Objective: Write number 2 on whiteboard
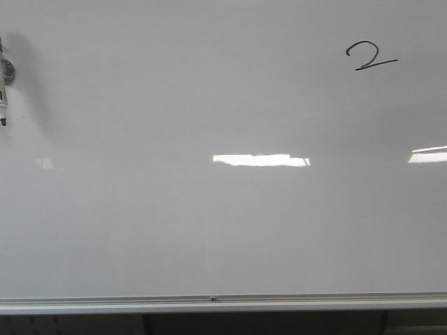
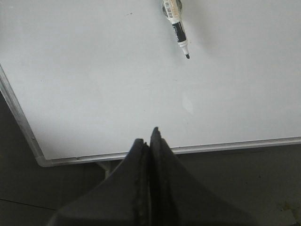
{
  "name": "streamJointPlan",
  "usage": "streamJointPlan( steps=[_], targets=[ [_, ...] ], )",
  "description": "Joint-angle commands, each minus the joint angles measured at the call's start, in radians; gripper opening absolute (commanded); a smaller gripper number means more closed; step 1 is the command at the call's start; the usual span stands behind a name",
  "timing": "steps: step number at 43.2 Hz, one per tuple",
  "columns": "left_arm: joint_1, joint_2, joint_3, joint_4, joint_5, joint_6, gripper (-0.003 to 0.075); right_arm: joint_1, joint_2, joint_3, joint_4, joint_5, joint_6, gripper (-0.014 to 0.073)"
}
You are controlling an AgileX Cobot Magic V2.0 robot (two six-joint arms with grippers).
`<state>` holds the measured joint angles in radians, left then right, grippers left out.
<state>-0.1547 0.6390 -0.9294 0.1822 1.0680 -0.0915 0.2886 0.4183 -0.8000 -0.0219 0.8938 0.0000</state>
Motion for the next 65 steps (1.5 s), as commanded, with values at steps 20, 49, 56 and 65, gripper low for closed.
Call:
streamJointPlan(
  steps=[20,49,56,65],
  targets=[
    [-0.004,0.001,-0.025,0.002,-0.073,0.005,-0.002,-0.005,0.005,-0.02,-0.013,-0.084,0.0,-0.0066],
    [0.116,-0.352,0.38,-0.333,-0.567,0.218,-0.002,-0.005,0.005,-0.02,-0.013,-0.083,0.0,-0.0066],
    [0.116,-0.473,0.619,-0.333,-0.817,0.225,-0.002,-0.005,0.005,-0.02,-0.013,-0.083,0.0,-0.0066],
    [0.116,-0.595,0.849,-0.333,-1.028,0.225,-0.002,-0.005,0.005,-0.02,-0.013,-0.083,0.0,-0.0066]
  ],
)
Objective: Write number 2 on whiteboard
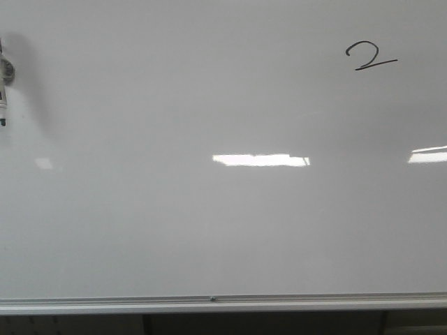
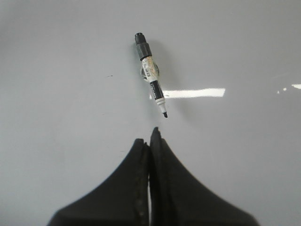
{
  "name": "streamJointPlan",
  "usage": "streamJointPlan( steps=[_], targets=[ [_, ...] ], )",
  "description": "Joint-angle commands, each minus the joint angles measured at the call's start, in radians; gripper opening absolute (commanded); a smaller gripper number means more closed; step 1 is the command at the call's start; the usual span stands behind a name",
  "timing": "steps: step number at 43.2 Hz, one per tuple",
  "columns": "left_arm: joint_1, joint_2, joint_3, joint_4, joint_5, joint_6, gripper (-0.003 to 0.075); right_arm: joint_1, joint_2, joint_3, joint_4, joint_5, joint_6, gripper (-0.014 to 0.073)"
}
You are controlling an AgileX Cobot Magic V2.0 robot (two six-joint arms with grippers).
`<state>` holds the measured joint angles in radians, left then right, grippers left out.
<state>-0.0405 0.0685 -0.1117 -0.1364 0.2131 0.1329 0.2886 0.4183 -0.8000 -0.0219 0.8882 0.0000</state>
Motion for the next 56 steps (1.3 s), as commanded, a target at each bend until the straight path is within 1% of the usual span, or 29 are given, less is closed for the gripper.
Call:
streamJointPlan(
  steps=[1,8,12,14,36,39,43,56],
  targets=[
    [0.002,-0.035,0.041,-0.014,-0.181,0.0,-0.002,-0.005,0.005,-0.02,-0.013,-0.078,0.0,-0.0066],
    [0.002,-0.101,0.119,-0.014,-0.234,0.0,-0.002,-0.005,0.005,-0.02,-0.013,-0.078,0.0,-0.0066],
    [0.002,-0.102,0.153,-0.014,-0.272,0.0,-0.002,-0.005,0.005,-0.02,-0.013,-0.077,0.0,-0.0066],
    [0.002,-0.102,0.151,-0.014,-0.252,0.0,-0.002,-0.005,0.005,-0.02,-0.013,-0.079,0.0,-0.0066],
    [0.002,-0.098,0.151,-0.014,-0.252,-0.002,-0.002,-0.005,0.005,-0.02,-0.013,-0.078,0.0,-0.0066],
    [0.002,-0.098,0.151,0.052,-0.252,-0.043,-0.002,-0.005,0.005,-0.02,-0.013,-0.078,0.0,-0.0066],
    [0.002,-0.098,0.151,0.147,-0.252,-0.133,-0.002,-0.005,0.005,-0.02,-0.013,-0.078,0.0,-0.0066],
    [0.002,-0.098,0.151,0.136,-0.252,-0.126,-0.002,-0.005,0.005,-0.02,-0.013,-0.078,0.0,-0.0066]
  ],
)
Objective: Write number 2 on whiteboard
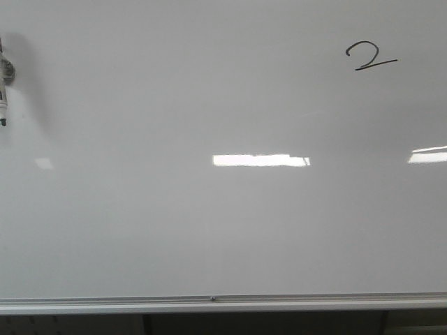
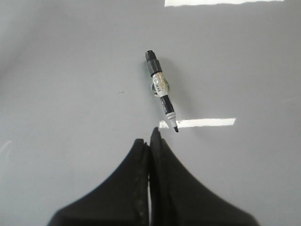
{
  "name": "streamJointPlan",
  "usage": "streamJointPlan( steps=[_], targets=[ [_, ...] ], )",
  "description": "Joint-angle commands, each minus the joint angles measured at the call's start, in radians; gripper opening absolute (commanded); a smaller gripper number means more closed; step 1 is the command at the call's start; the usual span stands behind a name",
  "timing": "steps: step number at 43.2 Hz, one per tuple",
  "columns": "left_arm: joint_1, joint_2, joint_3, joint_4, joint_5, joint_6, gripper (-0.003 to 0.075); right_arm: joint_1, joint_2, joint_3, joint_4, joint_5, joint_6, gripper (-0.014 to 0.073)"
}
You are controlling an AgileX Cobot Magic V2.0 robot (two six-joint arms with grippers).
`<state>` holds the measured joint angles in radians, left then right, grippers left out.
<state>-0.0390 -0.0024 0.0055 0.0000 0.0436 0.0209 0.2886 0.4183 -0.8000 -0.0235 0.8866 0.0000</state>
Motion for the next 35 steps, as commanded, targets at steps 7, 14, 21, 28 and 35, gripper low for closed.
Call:
streamJointPlan(
  steps=[7,14,21,28,35],
  targets=[
    [0.007,-0.03,0.034,0.0,-0.083,-0.014,-0.002,-0.005,0.005,-0.02,-0.012,-0.076,0.0,-0.0066],
    [0.065,-0.03,0.034,0.0,-0.083,-0.014,-0.002,-0.005,0.005,-0.02,-0.012,-0.075,0.0,-0.0066],
    [0.055,-0.03,0.034,0.0,-0.081,-0.014,-0.002,-0.005,0.005,-0.02,-0.012,-0.075,0.0,-0.0066],
    [0.052,-0.03,0.034,0.0,-0.081,-0.014,-0.002,-0.005,0.005,-0.02,-0.012,-0.075,0.0,-0.0066],
    [0.052,-0.03,0.034,0.0,-0.081,-0.014,-0.002,-0.005,0.005,-0.02,-0.012,-0.075,0.0,-0.0066]
  ],
)
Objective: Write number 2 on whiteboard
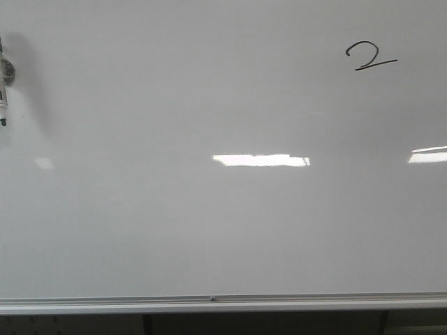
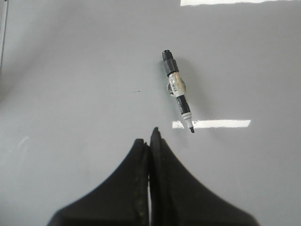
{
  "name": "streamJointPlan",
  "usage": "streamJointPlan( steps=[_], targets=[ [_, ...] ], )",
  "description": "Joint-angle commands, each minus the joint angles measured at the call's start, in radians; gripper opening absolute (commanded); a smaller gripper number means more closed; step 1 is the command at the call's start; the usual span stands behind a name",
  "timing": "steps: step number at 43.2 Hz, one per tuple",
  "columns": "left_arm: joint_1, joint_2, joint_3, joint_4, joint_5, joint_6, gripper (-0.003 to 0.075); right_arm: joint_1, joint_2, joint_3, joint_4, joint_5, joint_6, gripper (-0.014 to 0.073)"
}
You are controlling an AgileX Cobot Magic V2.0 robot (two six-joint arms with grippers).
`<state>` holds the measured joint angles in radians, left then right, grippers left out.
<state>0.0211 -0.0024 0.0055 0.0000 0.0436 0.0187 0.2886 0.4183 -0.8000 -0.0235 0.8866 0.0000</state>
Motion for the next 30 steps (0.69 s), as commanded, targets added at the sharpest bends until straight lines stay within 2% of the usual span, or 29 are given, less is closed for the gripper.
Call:
streamJointPlan(
  steps=[1,24,30],
  targets=[
    [-0.008,-0.03,0.034,0.0,-0.081,-0.011,-0.002,-0.005,0.005,-0.02,-0.012,-0.075,0.0,-0.0066],
    [-0.008,-0.03,0.034,0.0,-0.081,-0.011,-0.002,-0.005,-0.006,-0.014,-0.012,-0.078,0.0,-0.0066],
    [-0.008,-0.03,0.034,0.0,-0.081,-0.011,-0.002,-0.1,-0.072,0.064,-0.009,-0.151,0.0,-0.0066]
  ],
)
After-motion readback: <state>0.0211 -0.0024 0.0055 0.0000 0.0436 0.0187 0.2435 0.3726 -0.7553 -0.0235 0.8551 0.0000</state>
